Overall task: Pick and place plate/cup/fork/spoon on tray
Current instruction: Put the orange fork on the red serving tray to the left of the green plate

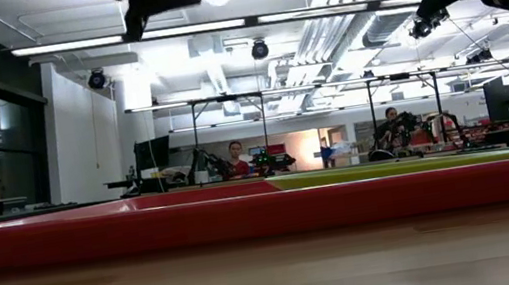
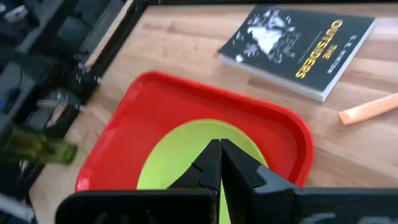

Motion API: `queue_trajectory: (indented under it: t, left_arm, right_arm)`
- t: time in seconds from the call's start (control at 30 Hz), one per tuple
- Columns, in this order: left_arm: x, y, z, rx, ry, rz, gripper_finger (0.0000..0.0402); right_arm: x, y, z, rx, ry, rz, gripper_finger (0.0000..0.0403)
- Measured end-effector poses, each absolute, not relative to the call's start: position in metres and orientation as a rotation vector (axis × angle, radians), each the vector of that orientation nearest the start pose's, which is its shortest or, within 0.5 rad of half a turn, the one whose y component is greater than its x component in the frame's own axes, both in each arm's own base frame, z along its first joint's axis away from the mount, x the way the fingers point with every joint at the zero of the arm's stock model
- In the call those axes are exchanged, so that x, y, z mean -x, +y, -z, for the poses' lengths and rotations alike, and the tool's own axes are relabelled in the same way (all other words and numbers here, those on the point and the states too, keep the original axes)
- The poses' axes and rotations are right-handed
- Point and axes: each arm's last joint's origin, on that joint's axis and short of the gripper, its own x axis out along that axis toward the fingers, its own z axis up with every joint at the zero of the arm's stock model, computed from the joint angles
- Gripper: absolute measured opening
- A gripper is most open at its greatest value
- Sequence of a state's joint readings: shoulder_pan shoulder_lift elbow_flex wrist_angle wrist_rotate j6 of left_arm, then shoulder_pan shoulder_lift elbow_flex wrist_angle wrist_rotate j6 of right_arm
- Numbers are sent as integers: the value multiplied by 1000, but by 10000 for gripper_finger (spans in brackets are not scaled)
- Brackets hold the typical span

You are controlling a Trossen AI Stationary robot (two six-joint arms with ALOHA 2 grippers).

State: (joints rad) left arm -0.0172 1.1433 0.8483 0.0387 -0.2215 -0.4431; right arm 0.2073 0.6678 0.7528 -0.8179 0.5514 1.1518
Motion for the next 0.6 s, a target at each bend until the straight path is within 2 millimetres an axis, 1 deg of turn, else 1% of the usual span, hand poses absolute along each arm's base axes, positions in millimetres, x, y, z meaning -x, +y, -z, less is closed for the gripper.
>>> queue_trajectory:
  t: [0.1, 0.2, 0.33, 0.47, 0.53, 0.6]
  left_arm:
    - [-245, 3, -307, 450, 83, -234, 131]
    - [-239, 4, -310, 459, 15, -235, 131]
    - [-235, 5, -313, 437, -2, -272, 131]
    - [-236, 4, -311, 424, 19, -251, 131]
    - [-236, 3, -310, 424, 48, -211, 131]
    - [-236, 2, -309, 425, 66, -168, 131]
  right_arm:
    - [-122, 9, -288, -827, 350, 702, 1]
    - [-122, 8, -289, -821, 319, 720, 1]
    - [-122, 8, -289, -842, 313, 721, 1]
    - [-122, 8, -289, -938, 275, 746, 1]
    - [-122, 7, -289, -971, 251, 766, 8]
    - [-122, 4, -289, -1012, 223, 794, 28]
